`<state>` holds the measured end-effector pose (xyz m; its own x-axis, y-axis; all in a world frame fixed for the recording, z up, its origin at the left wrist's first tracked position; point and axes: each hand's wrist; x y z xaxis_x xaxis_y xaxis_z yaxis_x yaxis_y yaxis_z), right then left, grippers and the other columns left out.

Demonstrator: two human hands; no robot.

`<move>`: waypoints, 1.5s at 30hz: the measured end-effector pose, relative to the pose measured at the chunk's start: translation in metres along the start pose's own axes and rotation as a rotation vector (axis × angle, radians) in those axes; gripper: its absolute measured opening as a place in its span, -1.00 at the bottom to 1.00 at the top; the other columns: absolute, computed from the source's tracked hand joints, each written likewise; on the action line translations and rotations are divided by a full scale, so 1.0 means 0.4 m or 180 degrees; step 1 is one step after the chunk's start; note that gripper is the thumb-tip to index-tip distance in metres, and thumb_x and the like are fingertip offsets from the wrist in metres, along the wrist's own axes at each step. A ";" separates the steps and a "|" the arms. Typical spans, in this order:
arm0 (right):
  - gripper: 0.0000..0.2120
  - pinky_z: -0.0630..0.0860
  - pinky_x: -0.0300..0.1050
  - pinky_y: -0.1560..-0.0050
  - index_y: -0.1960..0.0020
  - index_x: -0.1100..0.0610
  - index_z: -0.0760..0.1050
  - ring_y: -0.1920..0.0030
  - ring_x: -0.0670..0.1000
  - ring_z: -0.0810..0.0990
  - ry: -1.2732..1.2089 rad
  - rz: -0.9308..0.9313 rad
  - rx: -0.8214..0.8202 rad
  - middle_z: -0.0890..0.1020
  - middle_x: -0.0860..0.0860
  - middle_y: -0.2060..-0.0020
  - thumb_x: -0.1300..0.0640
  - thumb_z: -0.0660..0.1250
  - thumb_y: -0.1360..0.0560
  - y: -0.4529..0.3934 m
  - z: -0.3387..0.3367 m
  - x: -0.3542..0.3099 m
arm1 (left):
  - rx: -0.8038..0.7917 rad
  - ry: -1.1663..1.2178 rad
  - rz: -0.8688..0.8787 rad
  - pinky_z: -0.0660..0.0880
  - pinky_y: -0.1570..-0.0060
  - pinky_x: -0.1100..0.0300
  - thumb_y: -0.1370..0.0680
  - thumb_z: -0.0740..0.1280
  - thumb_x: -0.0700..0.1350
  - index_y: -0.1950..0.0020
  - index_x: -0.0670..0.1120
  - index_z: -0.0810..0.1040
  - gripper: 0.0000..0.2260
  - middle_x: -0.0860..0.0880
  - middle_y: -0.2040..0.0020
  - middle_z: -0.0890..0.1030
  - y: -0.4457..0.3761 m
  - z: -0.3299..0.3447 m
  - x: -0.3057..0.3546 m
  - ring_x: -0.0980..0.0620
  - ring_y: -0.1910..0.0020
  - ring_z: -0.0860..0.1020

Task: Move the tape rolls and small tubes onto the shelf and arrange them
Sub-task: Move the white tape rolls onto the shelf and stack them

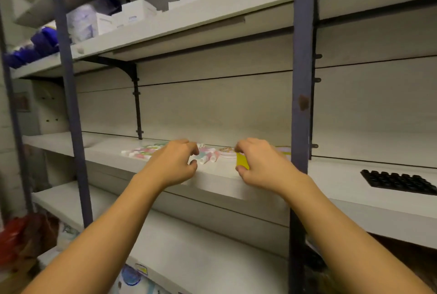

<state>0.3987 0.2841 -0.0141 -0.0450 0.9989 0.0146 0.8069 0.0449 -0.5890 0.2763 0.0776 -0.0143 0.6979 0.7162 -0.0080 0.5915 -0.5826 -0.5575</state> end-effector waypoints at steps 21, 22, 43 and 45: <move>-0.68 0.53 0.04 -0.11 -0.21 0.10 0.50 -0.16 0.12 0.53 0.0305 0.0921 0.0051 0.57 0.07 -0.11 0.18 0.33 -0.46 -0.347 0.204 0.074 | -0.0325 0.0579 0.1080 0.50 -0.09 0.09 -0.53 0.29 -0.13 -0.15 -0.02 0.61 -0.77 0.01 -0.12 0.62 -0.416 0.244 -0.231 -0.01 -0.12 0.55; -0.68 0.53 0.04 -0.10 -0.20 0.10 0.50 -0.15 0.12 0.53 0.0328 0.0967 0.0043 0.57 0.07 -0.11 0.19 0.33 -0.45 -0.358 0.212 0.071 | -0.0387 0.0601 0.1155 0.51 -0.10 0.09 -0.53 0.29 -0.13 -0.15 -0.02 0.61 -0.78 0.01 -0.12 0.62 -0.434 0.254 -0.232 -0.01 -0.12 0.55; -0.71 0.54 0.05 0.12 -0.11 0.16 0.52 -0.02 0.18 0.53 0.0836 0.1150 0.0417 0.57 0.10 -0.03 0.26 0.25 -0.40 -0.496 0.283 0.147 | -0.1372 0.1292 0.1868 0.54 0.06 0.17 -0.57 0.36 0.09 -0.13 0.01 0.68 -0.77 0.02 0.09 0.67 -0.613 0.428 -0.167 0.03 0.12 0.60; -0.72 0.55 0.06 0.12 -0.11 0.16 0.52 -0.01 0.17 0.53 0.0884 0.1140 0.0492 0.57 0.09 -0.01 0.26 0.25 -0.41 -0.493 0.280 0.153 | -0.1297 0.1212 0.1885 0.54 0.06 0.15 -0.57 0.37 0.00 -0.09 -0.02 0.69 -0.82 -0.01 0.08 0.67 -0.615 0.434 -0.162 0.01 0.11 0.60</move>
<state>0.1707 0.3348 0.0123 0.3962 0.9181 -0.0083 0.6448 -0.2847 -0.7093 0.0156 0.2412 -0.0207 0.9872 0.1083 0.1171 0.1305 -0.9705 -0.2029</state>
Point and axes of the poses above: each hand's wrist, its own y-axis away from the middle knuckle, its own z-axis out of the palm, x = y × z
